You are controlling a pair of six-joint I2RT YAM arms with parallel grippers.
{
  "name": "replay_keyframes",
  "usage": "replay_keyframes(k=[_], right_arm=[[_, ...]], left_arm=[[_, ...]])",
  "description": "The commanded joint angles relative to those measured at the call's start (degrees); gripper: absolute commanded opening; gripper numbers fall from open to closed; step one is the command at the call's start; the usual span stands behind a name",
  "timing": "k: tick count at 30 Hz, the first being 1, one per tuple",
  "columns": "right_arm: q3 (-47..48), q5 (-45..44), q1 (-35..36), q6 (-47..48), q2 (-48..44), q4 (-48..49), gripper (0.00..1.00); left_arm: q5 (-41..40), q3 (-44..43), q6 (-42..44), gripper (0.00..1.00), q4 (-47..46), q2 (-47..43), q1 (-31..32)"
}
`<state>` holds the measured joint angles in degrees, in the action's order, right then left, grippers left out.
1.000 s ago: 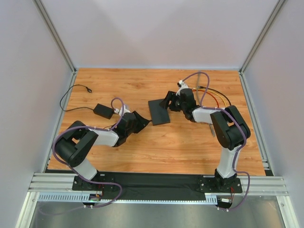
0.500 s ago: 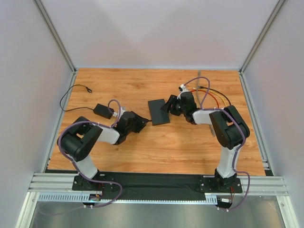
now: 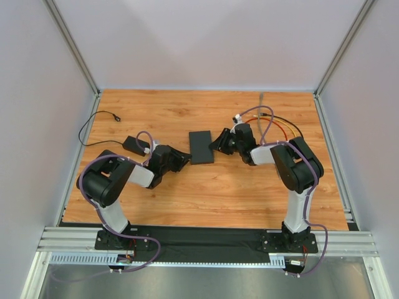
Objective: Pull the plug from the switch port
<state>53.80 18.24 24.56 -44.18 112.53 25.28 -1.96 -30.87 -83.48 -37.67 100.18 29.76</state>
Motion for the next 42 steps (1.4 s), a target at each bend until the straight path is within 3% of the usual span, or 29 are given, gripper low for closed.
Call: replay_keyframes(k=[1, 5, 9, 18, 33, 36, 42], right_arm=[[-0.36, 1.62, 0.84, -1.78, 0.23, 3.81, 0.31], [-0.19, 1.8, 0.93, -1.52, 0.5, 3.73, 0.3], [-0.1, 1.89, 1.02, -1.61, 0.58, 3.81, 0.3], [2.27, -1.01, 1.9, 2.69, -0.47, -0.84, 0.31], [14.4, -13.65, 5.76, 16.49, -3.98, -25.8, 0.37], [18.0, -16.03, 6.99, 19.04, -3.81, -33.25, 0.37], [23.7, -19.3, 8.75, 22.38, -3.63, -39.33, 0.38]], left_arm=[[-0.33, 1.17, 0.86, 0.4, -0.65, -0.78, -1.37], [1.25, 0.37, 3.68, 0.4, 0.14, -0.43, -2.6], [2.65, 0.55, 4.03, 0.33, -1.61, 1.24, -3.65], [2.57, 2.13, 3.15, 0.31, -6.36, 2.47, -4.36], [5.47, 3.54, -1.06, 0.37, -16.55, 8.01, -5.85], [5.83, 3.27, -2.03, 0.37, -15.94, 8.28, -5.85], [3.54, 4.77, -3.18, 0.35, -15.07, 6.78, -5.85]])
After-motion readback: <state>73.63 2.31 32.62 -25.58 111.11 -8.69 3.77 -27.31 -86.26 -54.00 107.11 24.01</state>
